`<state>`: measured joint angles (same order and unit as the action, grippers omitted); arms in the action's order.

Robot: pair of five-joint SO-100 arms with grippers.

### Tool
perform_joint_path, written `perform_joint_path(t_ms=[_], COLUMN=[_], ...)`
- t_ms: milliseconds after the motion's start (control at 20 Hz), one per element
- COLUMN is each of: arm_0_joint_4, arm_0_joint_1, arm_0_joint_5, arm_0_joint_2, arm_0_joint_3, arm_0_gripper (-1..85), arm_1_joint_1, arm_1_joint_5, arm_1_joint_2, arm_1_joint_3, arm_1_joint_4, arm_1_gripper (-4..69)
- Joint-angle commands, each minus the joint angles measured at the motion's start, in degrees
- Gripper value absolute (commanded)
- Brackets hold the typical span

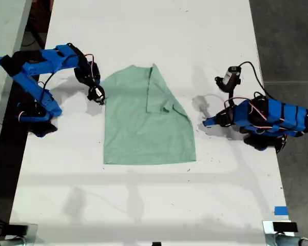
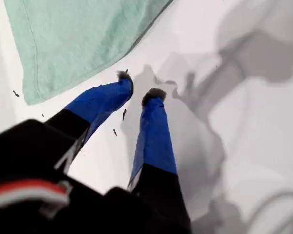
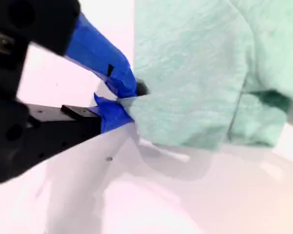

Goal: Fold t shirt

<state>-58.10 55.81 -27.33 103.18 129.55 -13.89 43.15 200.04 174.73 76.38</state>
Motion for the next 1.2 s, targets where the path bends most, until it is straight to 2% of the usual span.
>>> perform_joint_path(t_ms=[0,150,300,650,700,750,800,850,1000,1050,1100,1150], arm_0_joint_4=[-7.3,-18.4,-25.7,-25.4,-24.3,-22.8,-22.5,-22.9,-27.4,-29.4,-30.8,-31.7], arm_0_joint_1=[-1.8,-5.4,-12.4,-32.7,-35.2,-36.9,-37.5,-37.3,-32.7,-30.6,-28.8,-27.9], arm_0_joint_5=[0.6,0.6,1.9,6.4,6.1,5.7,5.6,5.3,4.2,3.4,2.7,2.5], arm_0_joint_2=[8.7,8.0,-1.2,-28.3,-30.9,-32.2,-32.6,-32.4,-25.1,-20.0,-13.4,-6.2], arm_0_joint_3=[-5.8,-23.0,-43.2,-70.8,-72.8,-72.9,-72.9,-72.9,-72.9,-72.9,-72.5,-71.4], arm_0_gripper=[-0.3,-0.3,-0.3,0.2,8.8,22.5,26.8,27.7,25.1,18.2,5.5,-0.2], arm_1_joint_1=[0.0,0.0,0.0,0.0,0.0,0.0,0.0,0.0,0.0,0.0,0.0,0.0], arm_1_joint_5=[0.7,0.7,0.7,0.7,0.7,0.7,0.7,0.7,0.7,0.7,0.7,0.7], arm_1_joint_2=[0.6,0.6,0.6,0.6,0.6,0.6,0.6,0.6,0.6,0.6,0.6,0.6], arm_1_joint_3=[3.3,3.3,3.3,3.3,3.3,3.3,3.3,3.3,3.3,3.3,3.3,3.3], arm_1_joint_4=[0.1,0.1,0.1,0.1,0.1,0.2,0.2,0.2,0.2,0.2,0.2,0.2], arm_1_gripper=[7.6,7.6,7.5,7.5,7.5,7.5,7.5,7.5,7.5,7.5,7.5,7.5])
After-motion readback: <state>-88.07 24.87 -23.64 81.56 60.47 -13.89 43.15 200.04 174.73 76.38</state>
